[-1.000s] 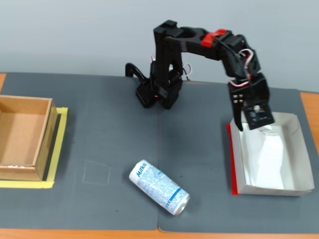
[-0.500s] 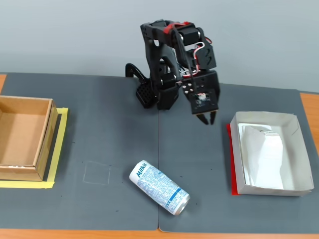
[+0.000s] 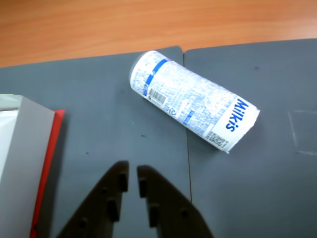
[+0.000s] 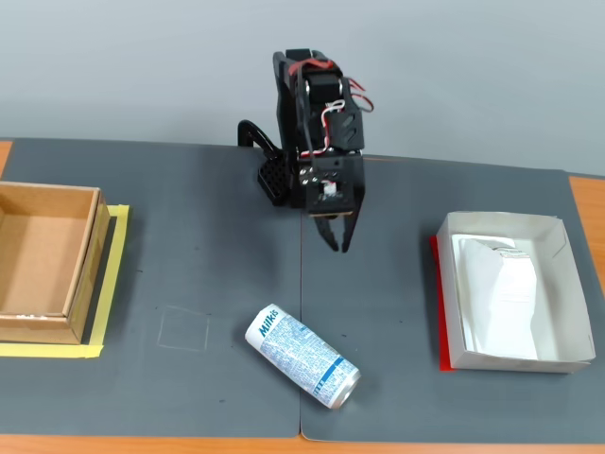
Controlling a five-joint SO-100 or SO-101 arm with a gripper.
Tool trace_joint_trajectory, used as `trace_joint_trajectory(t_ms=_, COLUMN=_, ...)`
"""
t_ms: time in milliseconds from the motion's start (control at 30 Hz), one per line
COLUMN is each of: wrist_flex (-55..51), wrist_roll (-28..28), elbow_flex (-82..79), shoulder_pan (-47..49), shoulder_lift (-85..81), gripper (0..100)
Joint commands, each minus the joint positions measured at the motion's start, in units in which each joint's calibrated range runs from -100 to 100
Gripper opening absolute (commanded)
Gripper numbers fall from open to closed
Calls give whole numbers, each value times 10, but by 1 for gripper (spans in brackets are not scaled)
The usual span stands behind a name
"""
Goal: Pick the sandwich and put it in the gray box
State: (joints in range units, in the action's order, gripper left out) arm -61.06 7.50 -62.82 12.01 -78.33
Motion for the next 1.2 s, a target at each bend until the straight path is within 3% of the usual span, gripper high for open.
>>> trace_joint_trajectory(t_ms=0, wrist_flex=32, wrist_roll=-2, elbow_flex=-74, shoulder_pan=-15, shoulder_lift=-51, gripper=2)
trace_joint_trajectory(t_ms=333, wrist_flex=64, wrist_roll=-7, elbow_flex=-242, shoulder_pan=-56, shoulder_lift=-209, gripper=2)
trace_joint_trajectory(t_ms=500, wrist_flex=64, wrist_roll=-7, elbow_flex=-309, shoulder_pan=-57, shoulder_lift=-210, gripper=2)
trace_joint_trajectory(t_ms=833, wrist_flex=144, wrist_roll=-71, elbow_flex=-370, shoulder_pan=-71, shoulder_lift=-210, gripper=2)
trace_joint_trajectory(t_ms=1167, wrist_flex=98, wrist_roll=-70, elbow_flex=-370, shoulder_pan=-89, shoulder_lift=-211, gripper=2)
